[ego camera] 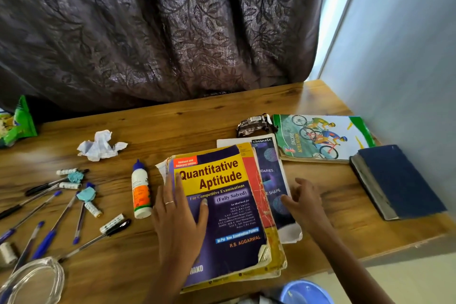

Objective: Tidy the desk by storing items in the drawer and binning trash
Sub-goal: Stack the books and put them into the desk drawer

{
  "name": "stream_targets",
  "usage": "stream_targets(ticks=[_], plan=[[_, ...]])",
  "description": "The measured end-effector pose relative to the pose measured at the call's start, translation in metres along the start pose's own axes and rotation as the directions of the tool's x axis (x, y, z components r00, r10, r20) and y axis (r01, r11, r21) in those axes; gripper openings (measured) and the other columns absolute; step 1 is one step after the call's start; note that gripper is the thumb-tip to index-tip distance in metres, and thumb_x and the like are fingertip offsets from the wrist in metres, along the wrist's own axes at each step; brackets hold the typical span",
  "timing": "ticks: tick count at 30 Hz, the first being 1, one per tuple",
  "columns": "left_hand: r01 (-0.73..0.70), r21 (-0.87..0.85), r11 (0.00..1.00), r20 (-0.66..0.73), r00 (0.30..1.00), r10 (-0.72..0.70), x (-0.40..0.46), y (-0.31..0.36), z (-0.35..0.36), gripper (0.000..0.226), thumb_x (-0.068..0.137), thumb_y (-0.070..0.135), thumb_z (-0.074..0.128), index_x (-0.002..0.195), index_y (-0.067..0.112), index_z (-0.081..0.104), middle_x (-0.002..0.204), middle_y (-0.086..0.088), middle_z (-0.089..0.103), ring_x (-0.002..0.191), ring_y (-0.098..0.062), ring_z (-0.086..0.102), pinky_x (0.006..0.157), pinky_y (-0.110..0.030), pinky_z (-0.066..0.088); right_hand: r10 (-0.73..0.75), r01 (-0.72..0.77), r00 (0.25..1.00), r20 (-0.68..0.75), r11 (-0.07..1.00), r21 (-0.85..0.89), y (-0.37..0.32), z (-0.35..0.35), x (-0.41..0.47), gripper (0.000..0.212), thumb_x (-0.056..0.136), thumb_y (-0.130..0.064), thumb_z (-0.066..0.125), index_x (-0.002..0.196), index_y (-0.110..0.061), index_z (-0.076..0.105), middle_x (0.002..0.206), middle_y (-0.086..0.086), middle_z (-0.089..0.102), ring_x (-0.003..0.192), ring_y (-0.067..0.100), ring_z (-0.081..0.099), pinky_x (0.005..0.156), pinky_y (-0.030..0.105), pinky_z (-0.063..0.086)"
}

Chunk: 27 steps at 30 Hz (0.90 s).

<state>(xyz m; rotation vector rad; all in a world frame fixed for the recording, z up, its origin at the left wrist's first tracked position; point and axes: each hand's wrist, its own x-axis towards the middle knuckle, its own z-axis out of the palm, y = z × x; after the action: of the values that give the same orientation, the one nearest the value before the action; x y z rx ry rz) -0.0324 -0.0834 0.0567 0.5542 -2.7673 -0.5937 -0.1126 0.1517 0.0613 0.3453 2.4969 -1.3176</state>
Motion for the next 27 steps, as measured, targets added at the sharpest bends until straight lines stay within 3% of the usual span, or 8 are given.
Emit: stream_targets(ticks=[5,8,12,14,16,19,22,27], plan=[[-0.086,0.077,0.993,0.108,0.991,0.077,0.003,-0.002,0.003,0.073,0.084,0.061,0.021,0.143,0.022,0.037,0.151,-0.002,0.035,0.141,-0.03,0.023,0.1,-0.053,0.039,0.044,-0.051,0.998,0.047,0.988,0.146,-0.005,0.004,0.005,0.058,0.085,-0.012,0.066,0.134,-0.006,0.035,0.126,0.015,0.054,0.104,0.026,0.059,0.076,0.043,0.057],[-0.093,0.053,0.994,0.105,0.991,0.087,0.004,-0.002,0.002,0.075,0.083,0.063,0.02,0.144,0.022,0.036,0.151,-0.001,0.034,0.142,-0.028,0.02,0.101,-0.051,0.04,0.092,-0.115,0.99,0.11,0.967,0.227,-0.011,-0.003,0.011,0.045,0.088,-0.009,0.061,0.129,-0.003,0.043,0.122,0.015,0.057,0.098,0.025,0.058,0.067,0.032,0.054],[-0.081,0.0,0.997,0.073,0.994,0.08,0.003,-0.002,0.002,0.066,0.086,0.06,0.036,0.14,0.021,0.042,0.15,-0.005,0.033,0.139,-0.029,0.024,0.098,-0.051,0.043,0.135,-0.166,0.978,0.158,0.966,0.2,-0.015,-0.007,0.017,0.034,0.089,-0.012,0.06,0.121,-0.003,0.051,0.115,0.014,0.061,0.096,0.026,0.06,0.074,0.037,0.055],[-0.042,-0.055,0.998,0.032,0.999,0.044,0.003,-0.004,0.003,0.064,0.088,0.051,0.053,0.142,0.02,0.038,0.152,-0.006,0.028,0.138,-0.028,0.025,0.1,-0.048,0.041,0.065,-0.063,0.996,0.069,0.998,-0.02,-0.016,0.001,0.012,0.039,0.087,-0.021,0.063,0.121,-0.007,0.049,0.118,0.012,0.056,0.104,0.026,0.055,0.085,0.043,0.052],[0.083,-0.219,0.972,0.033,0.996,-0.078,0.005,-0.008,0.003,0.069,0.085,0.038,0.063,0.144,0.018,0.033,0.15,-0.006,0.03,0.136,-0.024,0.032,0.102,-0.044,0.041,-0.086,0.046,0.992,-0.097,0.931,-0.363,-0.012,0.015,0.003,0.047,0.086,-0.035,0.061,0.125,-0.017,0.042,0.128,0.007,0.041,0.119,0.023,0.039,0.097,0.044,0.039],[0.395,-0.534,0.747,0.232,0.919,-0.32,0.009,-0.009,-0.006,0.06,0.084,0.035,0.066,0.135,0.023,0.036,0.127,-0.004,0.057,0.104,-0.019,0.06,0.078,-0.036,0.053,-0.269,0.22,0.954,-0.136,0.93,-0.295,-0.012,0.038,-0.016,0.035,0.092,-0.039,0.05,0.122,-0.023,0.043,0.12,-0.001,0.038,0.117,0.016,0.037,0.094,0.035,0.036],[0.595,-0.544,0.591,0.425,0.803,-0.418,0.022,-0.012,-0.018,0.047,0.084,0.035,0.067,0.123,0.018,0.046,0.099,0.002,0.064,0.08,-0.016,0.065,0.06,-0.029,0.051,-0.244,0.243,0.97,-0.001,0.966,-0.083,-0.013,0.057,-0.017,0.025,0.096,-0.036,0.042,0.113,-0.02,0.05,0.112,0.0,0.051,0.105,0.014,0.046,0.08,0.022,0.039],[0.767,-0.498,0.403,0.654,0.638,-0.406,0.044,-0.02,-0.035,0.042,0.078,0.033,0.073,0.111,0.01,0.061,0.096,-0.01,0.072,0.083,-0.026,0.069,0.062,-0.033,0.053,-0.143,0.135,0.979,0.147,0.989,0.066,0.003,0.058,0.009,0.047,0.074,-0.064,0.044,0.11,-0.034,0.049,0.112,0.002,0.056,0.103,0.019,0.057,0.086,0.046,0.053]])
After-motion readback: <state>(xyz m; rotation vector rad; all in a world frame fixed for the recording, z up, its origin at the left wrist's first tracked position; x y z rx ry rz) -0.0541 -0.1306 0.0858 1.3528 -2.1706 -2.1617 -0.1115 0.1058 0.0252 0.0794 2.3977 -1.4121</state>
